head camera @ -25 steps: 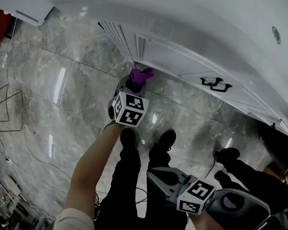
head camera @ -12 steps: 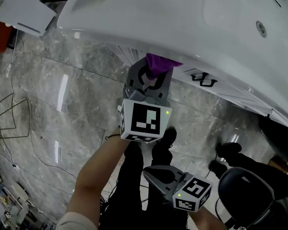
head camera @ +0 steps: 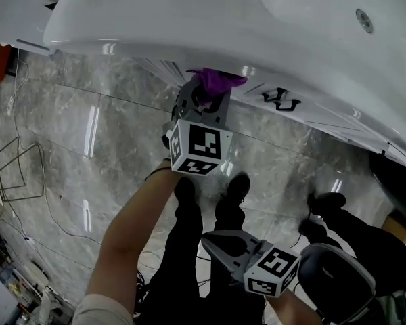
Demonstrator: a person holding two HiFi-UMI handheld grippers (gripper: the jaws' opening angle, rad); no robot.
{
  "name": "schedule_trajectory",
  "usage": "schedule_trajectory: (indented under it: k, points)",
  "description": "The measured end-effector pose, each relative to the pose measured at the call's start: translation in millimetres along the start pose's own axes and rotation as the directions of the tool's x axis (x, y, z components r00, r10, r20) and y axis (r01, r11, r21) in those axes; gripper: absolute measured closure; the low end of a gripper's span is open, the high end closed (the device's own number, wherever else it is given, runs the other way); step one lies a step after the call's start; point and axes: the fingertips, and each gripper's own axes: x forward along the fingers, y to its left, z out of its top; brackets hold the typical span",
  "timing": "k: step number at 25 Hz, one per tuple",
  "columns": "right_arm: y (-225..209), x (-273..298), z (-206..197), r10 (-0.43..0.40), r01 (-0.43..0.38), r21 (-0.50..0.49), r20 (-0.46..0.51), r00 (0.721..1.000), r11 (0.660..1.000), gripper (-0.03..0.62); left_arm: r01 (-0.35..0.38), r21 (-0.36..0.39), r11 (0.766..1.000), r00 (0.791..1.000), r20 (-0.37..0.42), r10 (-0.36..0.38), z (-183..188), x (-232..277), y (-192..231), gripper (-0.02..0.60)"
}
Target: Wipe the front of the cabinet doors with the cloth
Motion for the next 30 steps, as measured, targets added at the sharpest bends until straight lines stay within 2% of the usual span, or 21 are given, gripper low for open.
schedule_trajectory:
  k: [3, 5, 7, 11, 15, 18, 20, 21, 23, 25, 26, 28, 30]
  points:
    - [-11.7, 0.3, -7.8, 0.009, -0.009, 0.015, 0.016, 1.0, 1.0, 0.585, 0.034, 0.031, 0.999, 0.994, -0.105, -0.03, -53.5, 29.2, -16.2, 0.465]
    - [-21.2, 0.6, -12.5, 0.015, -0.016, 0.026, 0.032, 0.999, 1.0, 0.585, 0.043, 0.074, 0.996, 0.982, -0.186, -0.028, -96.5, 50.8, -22.5, 0.465]
    - [-32.0, 0.1, -17.4, 0.019, -0.021, 0.042, 0.053, 0.998, 0.999, 0.585, 0.051, 0.11, 0.993, 0.964, -0.263, -0.021, -139.8, 71.2, -27.9, 0.465]
    - [-52.4, -1.4, -25.1, 0.025, -0.032, 0.078, 0.089, 0.996, 0.996, 0.585, 0.059, 0.129, 0.99, 0.922, -0.387, -0.004, -212.1, 107.0, -37.4, 0.465]
    - [-67.1, -5.4, -22.8, 0.012, -0.02, 0.074, 0.118, 0.993, 0.997, 0.585, 0.053, 0.138, 0.989, 0.889, -0.457, 0.016, -257.2, 126.5, -41.4, 0.465]
    - [-73.7, -9.8, -19.5, -0.015, 0.005, 0.078, 0.131, 0.991, 0.997, 0.585, 0.039, 0.128, 0.991, 0.888, -0.459, 0.024, -262.0, 125.1, -41.7, 0.463]
    - [-69.6, -14.1, -16.6, -0.034, 0.023, 0.078, 0.137, 0.99, 0.997, 0.585, 0.029, 0.078, 0.997, 0.902, -0.431, 0.007, -241.5, 107.8, -42.1, 0.463]
    - [-64.1, -16.9, -15.0, -0.038, 0.027, 0.081, 0.14, 0.989, 0.996, 0.585, 0.024, 0.046, 0.999, 0.919, -0.394, -0.004, -220.6, 91.5, -43.2, 0.463]
    - [-48.2, -22.7, -12.2, -0.036, 0.022, 0.096, 0.142, 0.989, 0.995, 0.585, 0.025, -0.007, 1.0, 0.961, -0.275, -0.026, -156.9, 46.4, -49.0, 0.463]
    - [-29.1, -26.3, -9.5, -0.026, 0.012, 0.103, 0.135, 0.991, 0.995, 0.585, 0.039, -0.04, 0.998, 0.993, -0.112, -0.043, -68.9, -3.4, -54.9, 0.463]
    - [-19.6, -26.7, -7.8, -0.019, 0.006, 0.101, 0.129, 0.991, 0.995, 0.585, 0.05, -0.05, 0.997, 0.998, -0.03, -0.051, -23.4, -25.4, -56.5, 0.463]
    - [-2.5, -25.5, -3.9, -0.007, -0.004, 0.094, 0.122, 0.993, 0.996, 0.585, 0.076, -0.047, 0.996, 0.993, 0.096, -0.071, 53.8, -56.4, -58.3, 0.462]
    - [9.8, -24.3, 0.0, -0.003, -0.006, 0.079, 0.115, 0.993, 0.997, 0.585, 0.091, -0.038, 0.995, 0.983, 0.161, -0.083, 102.0, -64.8, -63.3, 0.462]
